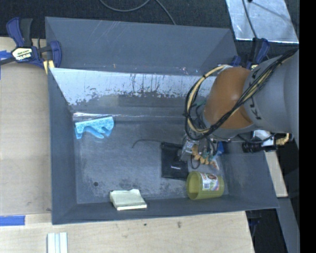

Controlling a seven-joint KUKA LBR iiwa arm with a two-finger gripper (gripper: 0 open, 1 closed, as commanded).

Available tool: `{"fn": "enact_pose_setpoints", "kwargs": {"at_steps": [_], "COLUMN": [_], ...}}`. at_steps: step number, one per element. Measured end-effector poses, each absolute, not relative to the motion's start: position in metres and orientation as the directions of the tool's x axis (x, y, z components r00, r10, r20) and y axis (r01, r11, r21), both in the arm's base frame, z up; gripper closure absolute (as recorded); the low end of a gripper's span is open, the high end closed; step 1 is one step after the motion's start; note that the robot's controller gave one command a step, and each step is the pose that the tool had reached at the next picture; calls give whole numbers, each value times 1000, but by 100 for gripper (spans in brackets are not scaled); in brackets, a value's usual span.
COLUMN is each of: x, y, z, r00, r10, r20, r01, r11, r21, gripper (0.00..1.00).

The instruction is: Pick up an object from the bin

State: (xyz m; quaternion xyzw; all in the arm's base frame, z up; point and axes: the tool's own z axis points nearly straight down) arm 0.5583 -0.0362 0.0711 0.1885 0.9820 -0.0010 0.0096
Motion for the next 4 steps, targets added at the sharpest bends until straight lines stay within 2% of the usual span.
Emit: {"fn": "enact_pose_setpoints", "kwargs": {"at_steps": [2, 4], "x": [558, 557], "y": [-36, -36], "z": [74, 87], "r00": [-929, -929], "r10": [370, 369], "r20": [-20, -16], "r01": [370, 369], "r11": [929, 929], "r21": [2, 1], "gripper": [100, 100]}}
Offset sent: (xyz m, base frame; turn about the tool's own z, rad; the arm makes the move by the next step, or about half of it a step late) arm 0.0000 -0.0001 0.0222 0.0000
